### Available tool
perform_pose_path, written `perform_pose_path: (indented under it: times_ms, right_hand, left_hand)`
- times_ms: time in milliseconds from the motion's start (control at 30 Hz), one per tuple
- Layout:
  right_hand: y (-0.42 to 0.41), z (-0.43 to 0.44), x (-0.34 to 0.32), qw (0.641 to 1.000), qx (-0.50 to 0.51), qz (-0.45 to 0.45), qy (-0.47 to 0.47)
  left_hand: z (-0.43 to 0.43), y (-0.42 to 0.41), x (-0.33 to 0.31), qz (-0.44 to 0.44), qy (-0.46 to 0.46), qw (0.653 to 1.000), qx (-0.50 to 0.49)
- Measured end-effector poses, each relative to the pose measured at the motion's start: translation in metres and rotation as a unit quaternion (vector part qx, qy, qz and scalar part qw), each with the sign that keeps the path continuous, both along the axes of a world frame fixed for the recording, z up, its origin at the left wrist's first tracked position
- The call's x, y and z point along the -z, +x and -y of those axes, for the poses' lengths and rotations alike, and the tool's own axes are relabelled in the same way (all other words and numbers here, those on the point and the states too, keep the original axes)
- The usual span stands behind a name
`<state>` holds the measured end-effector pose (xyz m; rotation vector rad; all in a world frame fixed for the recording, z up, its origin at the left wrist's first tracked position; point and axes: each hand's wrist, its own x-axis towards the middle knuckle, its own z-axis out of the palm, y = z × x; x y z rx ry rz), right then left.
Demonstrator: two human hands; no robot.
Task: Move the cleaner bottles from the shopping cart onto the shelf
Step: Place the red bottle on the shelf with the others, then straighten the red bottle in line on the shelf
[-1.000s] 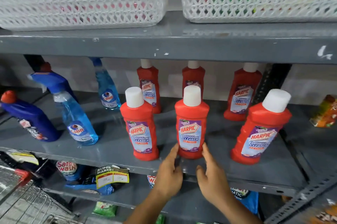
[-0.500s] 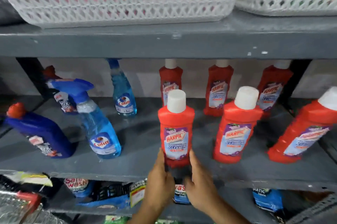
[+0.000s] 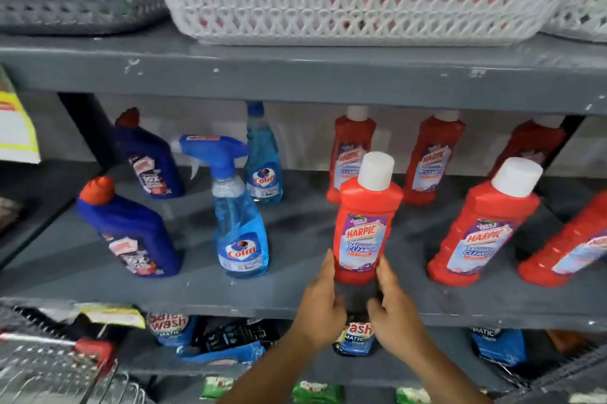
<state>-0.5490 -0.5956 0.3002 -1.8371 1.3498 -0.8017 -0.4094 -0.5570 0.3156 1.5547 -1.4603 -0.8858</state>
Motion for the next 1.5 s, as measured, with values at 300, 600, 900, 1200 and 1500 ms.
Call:
perform_pose_path:
  times_ms: [300, 600, 900, 1200, 1500]
  right_hand:
    - [0.061, -0.050, -0.003, 0.974, -0.118, 0.054, -0.184]
    - [0.164, -0.038, -0.007, 0.997, -0.063, 0.043, 0.034]
    - [0.174, -0.061, -0.002, 0.984, 0.076, 0.088, -0.137]
    - [0.298, -0.090, -0.006, 0.992, -0.128, 0.003, 0.003]
    - [0.365, -0.104, -0.019, 0.988, -0.139, -0.035, 0.051]
  left_hand:
    - [-0.081, 0.093, 0.009, -0.078, -0.107, 0.907, -0.401]
    - [-0.051, 0.156, -0.003, -0.036, 0.008, 0.984, -0.173]
    - [-0.084, 0.178, -0.012, -0.045, -0.043, 0.993, -0.103]
    - [-0.117, 0.295, -0.001, -0.033, -0.036, 0.971, -0.233]
    - [-0.121, 0.367, 0.003, -0.070, -0.035, 0.990, -0.116]
